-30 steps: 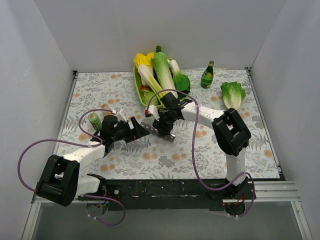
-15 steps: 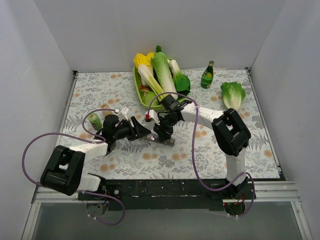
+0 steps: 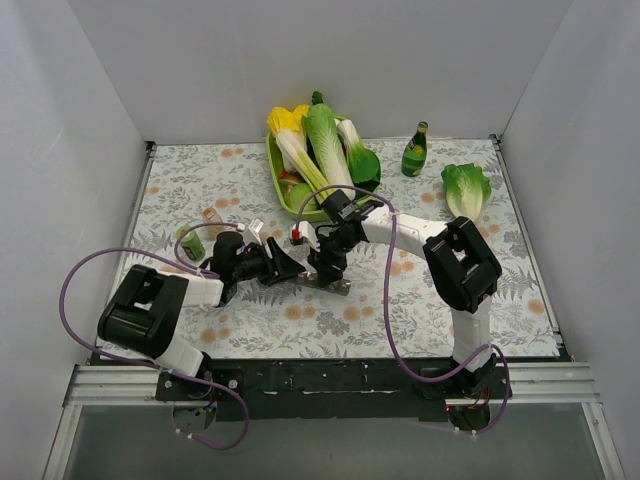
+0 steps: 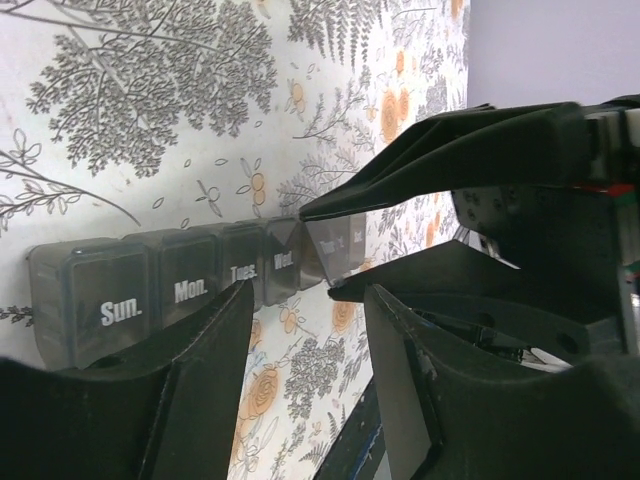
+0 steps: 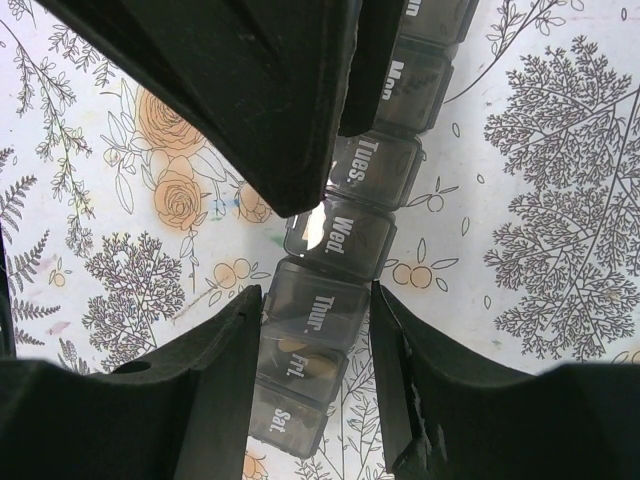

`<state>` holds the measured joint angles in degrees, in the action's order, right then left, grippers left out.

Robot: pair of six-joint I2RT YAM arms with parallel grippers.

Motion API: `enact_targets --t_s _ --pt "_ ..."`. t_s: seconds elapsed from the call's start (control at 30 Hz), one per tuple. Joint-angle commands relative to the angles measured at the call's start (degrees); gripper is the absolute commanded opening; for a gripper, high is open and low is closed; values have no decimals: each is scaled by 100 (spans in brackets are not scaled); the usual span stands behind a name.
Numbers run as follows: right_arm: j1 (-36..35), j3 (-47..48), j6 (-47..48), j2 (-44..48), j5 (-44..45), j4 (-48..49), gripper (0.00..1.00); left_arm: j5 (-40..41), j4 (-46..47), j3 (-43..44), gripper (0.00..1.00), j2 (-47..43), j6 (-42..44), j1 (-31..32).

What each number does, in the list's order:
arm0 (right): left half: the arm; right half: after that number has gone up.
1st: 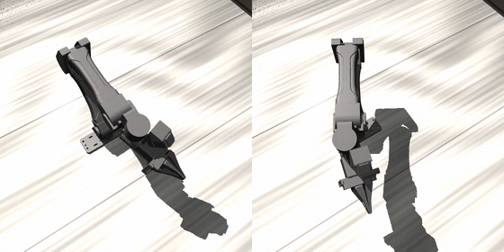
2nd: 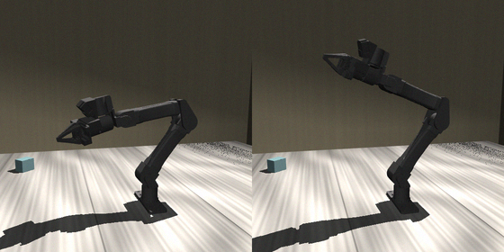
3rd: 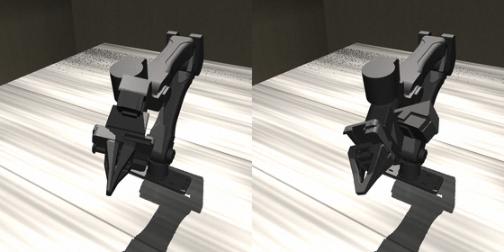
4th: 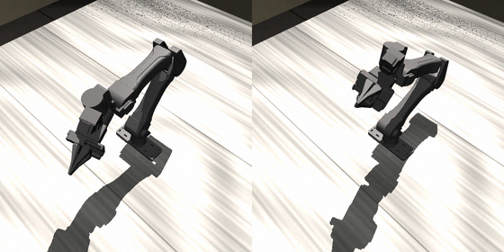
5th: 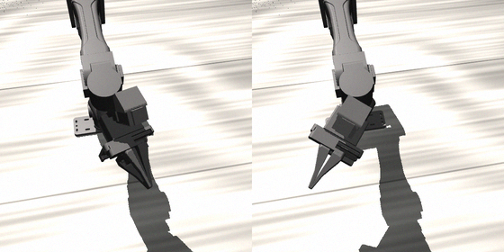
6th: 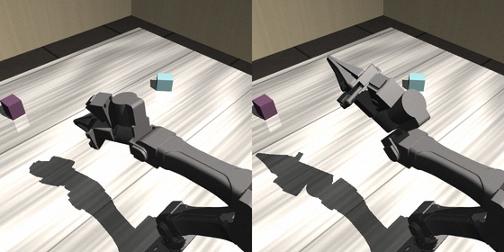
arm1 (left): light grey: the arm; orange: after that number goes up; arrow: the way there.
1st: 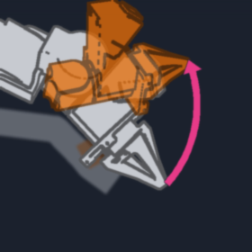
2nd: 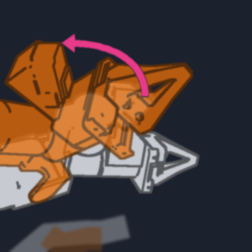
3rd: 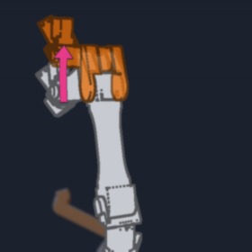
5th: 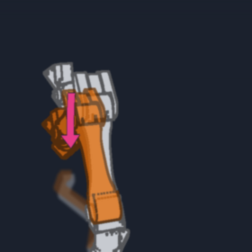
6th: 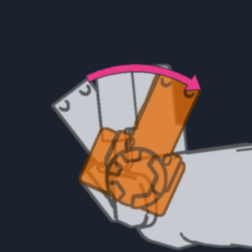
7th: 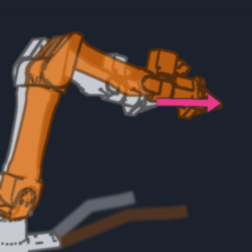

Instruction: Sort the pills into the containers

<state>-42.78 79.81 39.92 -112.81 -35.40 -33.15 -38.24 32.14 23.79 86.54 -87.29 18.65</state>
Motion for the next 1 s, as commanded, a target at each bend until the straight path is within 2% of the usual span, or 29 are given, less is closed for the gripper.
enact_targets --t_s 0.0,0.23,0.67,0.83,0.97 --pt "-19 96 77 234 -222 -87 38 -96 328 -120 47 187 63 -2" --pt "25 105 60 225 -292 -95 38 97 363 -156 45 398 80 -2" --pt "499 289 -309 128 -696 -43 39 449 -532 108 42 758 229 -2" --pt "570 307 -389 49 -723 -8 40 431 -621 231 41 873 212 -11" --pt "622 386 -450 -126 -819 -78 40 143 -437 258 42 593 194 -11"
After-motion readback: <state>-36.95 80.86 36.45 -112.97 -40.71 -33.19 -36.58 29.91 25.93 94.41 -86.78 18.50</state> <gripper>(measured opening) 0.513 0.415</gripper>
